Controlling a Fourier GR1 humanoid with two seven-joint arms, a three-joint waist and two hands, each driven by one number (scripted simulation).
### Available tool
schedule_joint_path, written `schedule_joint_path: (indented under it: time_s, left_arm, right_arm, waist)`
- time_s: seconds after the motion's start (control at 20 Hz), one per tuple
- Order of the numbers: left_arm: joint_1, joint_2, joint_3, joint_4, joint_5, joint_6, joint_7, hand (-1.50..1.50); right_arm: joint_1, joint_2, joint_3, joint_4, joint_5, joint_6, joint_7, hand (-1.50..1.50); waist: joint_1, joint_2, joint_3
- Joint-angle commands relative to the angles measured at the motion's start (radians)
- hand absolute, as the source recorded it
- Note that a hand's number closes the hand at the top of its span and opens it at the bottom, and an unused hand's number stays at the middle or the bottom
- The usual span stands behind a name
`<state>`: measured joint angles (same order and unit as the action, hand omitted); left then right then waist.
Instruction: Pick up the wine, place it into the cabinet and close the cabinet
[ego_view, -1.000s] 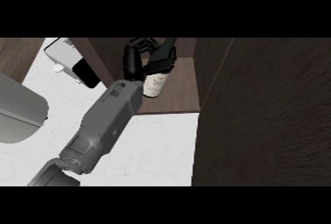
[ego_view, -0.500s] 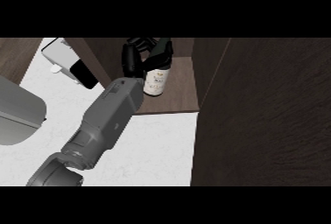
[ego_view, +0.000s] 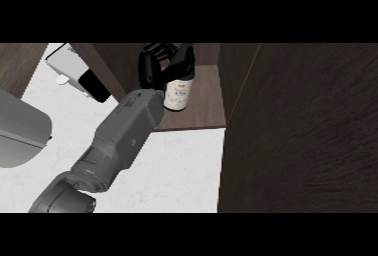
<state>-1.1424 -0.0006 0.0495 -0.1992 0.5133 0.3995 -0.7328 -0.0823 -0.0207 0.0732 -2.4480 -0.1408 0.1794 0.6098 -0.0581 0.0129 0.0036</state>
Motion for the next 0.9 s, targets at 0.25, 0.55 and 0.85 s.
schedule_joint_path:
  time_s: [0.25,0.55,0.85]
  left_arm:
    - [0.012,0.025,0.017,0.074,-0.022,0.012,-0.039,-1.50]
    - [0.014,0.036,0.012,0.104,-0.044,0.047,-0.028,-1.50]
    - [0.017,0.029,-0.015,0.130,-0.084,0.083,-0.035,-1.50]
  right_arm:
    - [0.010,-0.011,-0.017,-0.045,-0.052,0.019,0.007,-1.50]
    - [0.030,0.007,0.005,-0.071,-0.045,0.010,0.011,-1.50]
    - [-0.017,0.005,-0.008,0.015,-0.044,0.026,-0.034,-1.50]
  waist:
    - [-0.008,0.011,-0.004]
    - [-0.015,0.011,-0.004]
    - [-0.019,0.021,-0.004]
